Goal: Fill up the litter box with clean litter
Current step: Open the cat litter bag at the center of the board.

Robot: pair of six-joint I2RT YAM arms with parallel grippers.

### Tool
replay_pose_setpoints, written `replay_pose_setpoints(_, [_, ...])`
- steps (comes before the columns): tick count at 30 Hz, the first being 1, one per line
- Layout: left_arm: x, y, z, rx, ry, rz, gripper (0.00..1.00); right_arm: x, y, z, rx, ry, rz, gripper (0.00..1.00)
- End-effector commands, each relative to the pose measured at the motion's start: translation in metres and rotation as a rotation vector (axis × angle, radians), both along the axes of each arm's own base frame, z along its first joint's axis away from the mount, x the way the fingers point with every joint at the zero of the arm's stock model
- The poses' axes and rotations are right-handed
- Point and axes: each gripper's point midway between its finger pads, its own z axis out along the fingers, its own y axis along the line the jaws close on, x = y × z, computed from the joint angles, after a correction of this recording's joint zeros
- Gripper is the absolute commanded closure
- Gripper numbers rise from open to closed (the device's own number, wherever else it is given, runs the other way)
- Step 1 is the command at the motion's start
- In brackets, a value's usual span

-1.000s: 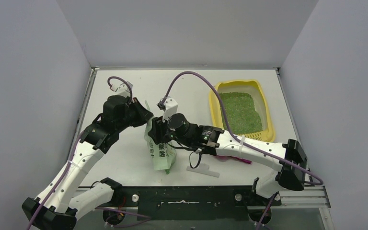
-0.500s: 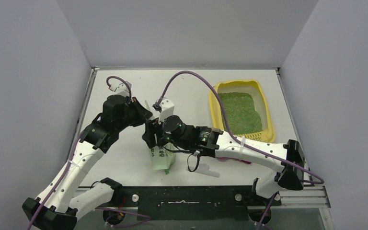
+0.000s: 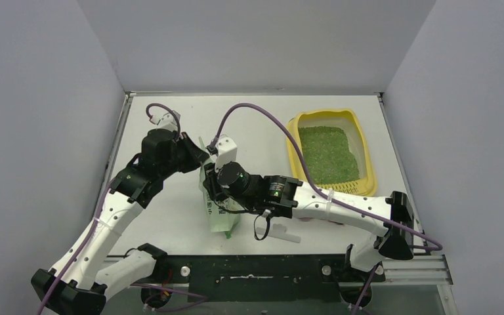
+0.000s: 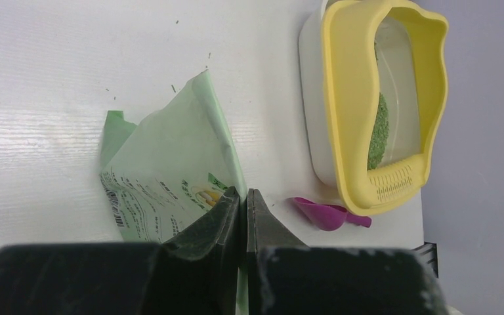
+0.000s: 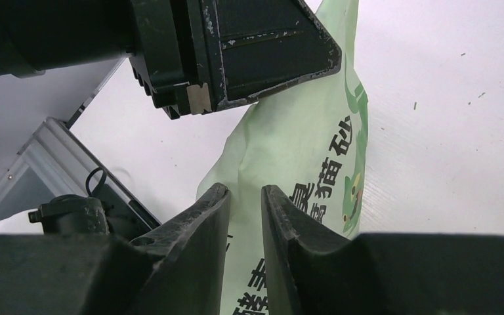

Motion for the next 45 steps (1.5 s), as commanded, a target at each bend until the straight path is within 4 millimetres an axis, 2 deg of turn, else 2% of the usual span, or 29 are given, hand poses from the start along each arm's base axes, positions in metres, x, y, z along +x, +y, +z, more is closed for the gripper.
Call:
replay_pose_setpoints(1, [0.013, -0.003, 0.069, -0.108, -0.195, 0.018, 1.0, 0.003, 0.007, 0.03, 0.08, -0.037, 0.02, 0.75])
replay_pose_setpoints(4, [0.016, -0.005, 0.07, -0.115, -0.195, 0.019, 1.0, 0.0, 0.016, 0.026, 0.081, -0.02, 0.054, 0.71])
replay_pose_setpoints(7, [0.018, -0.007, 0.07, -0.118, -0.192, 0.016, 1.0, 0.0, 0.021, 0.019, 0.06, -0.009, 0.064, 0.72])
replay_pose_setpoints(13, [0.017, -0.007, 0.07, -0.122, -0.191, 0.017, 1.0, 0.007, 0.018, 0.015, 0.034, -0.027, 0.03, 0.81])
replay_pose_setpoints(17, [0.017, -0.006, 0.069, -0.117, -0.192, 0.017, 1.0, 0.008, 0.017, 0.017, 0.022, -0.037, 0.028, 1.0])
replay_pose_setpoints(19, [0.016, -0.005, 0.067, -0.107, -0.196, 0.008, 1.0, 0.011, 0.012, 0.022, 0.016, -0.052, 0.015, 1.0])
replay_pose_setpoints(23, [0.01, 0.0, 0.058, -0.074, -0.201, -0.008, 0.54, 0.014, 0.0, 0.038, 0.055, -0.052, 0.021, 1.0])
replay_pose_setpoints(24, [0.007, 0.001, 0.056, -0.069, -0.204, -0.012, 0.47, 0.016, -0.002, 0.041, 0.075, -0.031, 0.033, 1.0])
replay_pose_setpoints(27, [-0.006, 0.002, 0.056, -0.08, -0.251, -0.054, 0.4, 0.026, -0.009, 0.039, 0.139, 0.058, 0.068, 1.0])
replay_pose_setpoints(30, [-0.02, -0.005, 0.051, -0.092, -0.284, -0.142, 0.39, 0.032, -0.013, 0.045, 0.208, 0.082, 0.083, 1.0])
replay_pose_setpoints(35, [-0.042, -0.02, 0.029, -0.122, -0.253, -0.283, 0.45, 0.03, -0.011, 0.05, 0.261, 0.116, 0.124, 1.0])
replay_pose_setpoints(41, [-0.052, -0.045, 0.016, -0.215, -0.219, -0.419, 0.52, 0.033, -0.019, 0.05, 0.277, 0.107, 0.094, 1.0])
replay_pose_setpoints(45, [-0.053, -0.053, 0.005, -0.225, -0.173, -0.466, 0.59, 0.036, -0.027, 0.052, 0.279, 0.099, 0.075, 1.0])
